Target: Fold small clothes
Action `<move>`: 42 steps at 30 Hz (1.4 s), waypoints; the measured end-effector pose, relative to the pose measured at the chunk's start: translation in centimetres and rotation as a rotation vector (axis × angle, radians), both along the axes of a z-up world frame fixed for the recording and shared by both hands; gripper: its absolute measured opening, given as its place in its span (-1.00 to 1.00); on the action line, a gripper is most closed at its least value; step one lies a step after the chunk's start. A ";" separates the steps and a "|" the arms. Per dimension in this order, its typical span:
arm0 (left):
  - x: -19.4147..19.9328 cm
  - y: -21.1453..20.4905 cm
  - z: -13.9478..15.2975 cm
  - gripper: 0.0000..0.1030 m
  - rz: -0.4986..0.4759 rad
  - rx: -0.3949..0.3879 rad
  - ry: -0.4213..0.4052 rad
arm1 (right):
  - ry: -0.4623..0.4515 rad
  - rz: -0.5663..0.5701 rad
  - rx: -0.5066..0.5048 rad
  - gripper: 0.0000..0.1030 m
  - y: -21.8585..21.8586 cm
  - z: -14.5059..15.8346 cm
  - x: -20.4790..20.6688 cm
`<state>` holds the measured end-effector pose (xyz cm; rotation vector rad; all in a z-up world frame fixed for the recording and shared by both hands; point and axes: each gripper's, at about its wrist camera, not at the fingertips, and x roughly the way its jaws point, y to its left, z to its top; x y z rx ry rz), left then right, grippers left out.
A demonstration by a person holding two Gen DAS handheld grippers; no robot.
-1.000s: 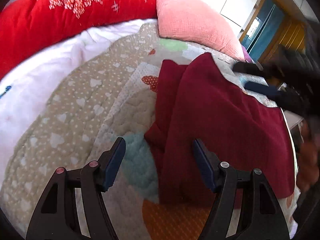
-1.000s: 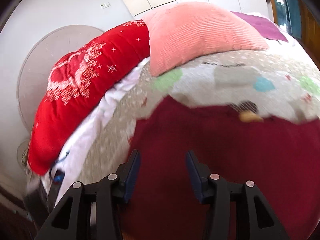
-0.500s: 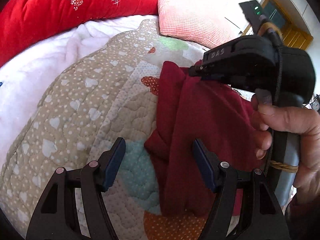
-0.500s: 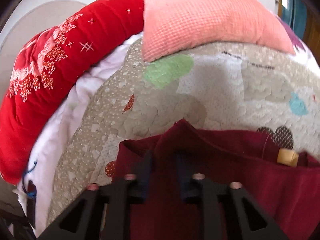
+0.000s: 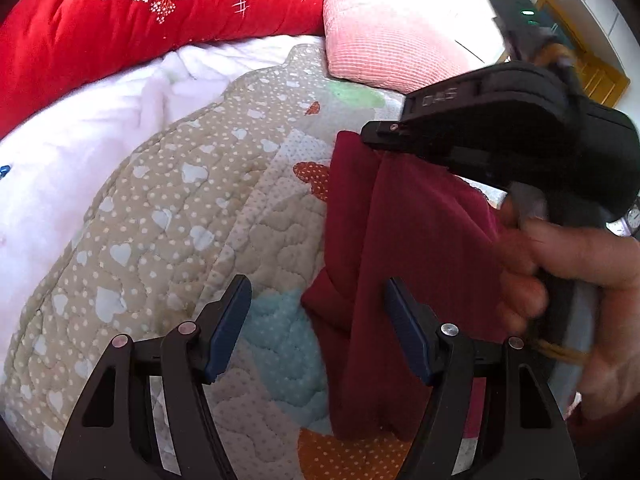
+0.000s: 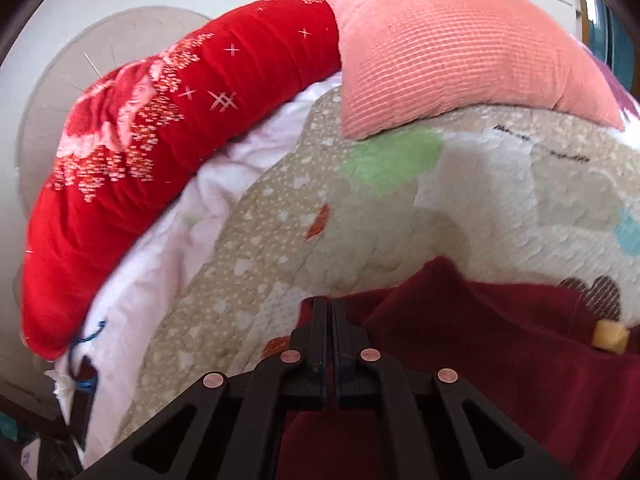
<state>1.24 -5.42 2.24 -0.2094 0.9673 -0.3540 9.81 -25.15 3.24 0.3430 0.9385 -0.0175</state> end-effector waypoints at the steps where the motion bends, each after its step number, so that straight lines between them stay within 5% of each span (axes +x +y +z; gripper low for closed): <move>1: 0.1 -0.1 0.0 0.35 -0.001 0.006 -0.003 | -0.004 0.006 0.011 -0.96 0.0 0.2 -0.3; 8: -0.2 -0.3 0.1 0.35 -0.002 0.016 -0.007 | -0.036 0.003 -0.066 -0.73 -1.3 2.8 -6.6; 14: -0.5 -0.5 0.1 0.35 -0.007 0.025 -0.003 | 0.007 -0.096 -0.132 -0.51 -5.0 1.3 -9.2; 20: 0.0 -0.3 0.0 0.35 -0.006 0.006 0.018 | 0.015 -0.148 -0.126 -0.51 -7.1 -1.7 -7.7; 27: 0.2 0.7 -0.3 0.35 -0.023 -0.061 0.072 | 0.000 -0.123 -0.011 -0.14 -6.9 0.7 -8.1; 33: -0.6 0.4 -0.3 0.39 -0.064 -0.072 0.084 | 0.034 -0.028 0.034 -0.12 -4.0 1.9 -5.1; 42: -0.8 0.9 -0.8 0.47 -0.079 -0.107 0.096 | 0.165 0.061 -0.103 0.27 0.8 0.1 0.1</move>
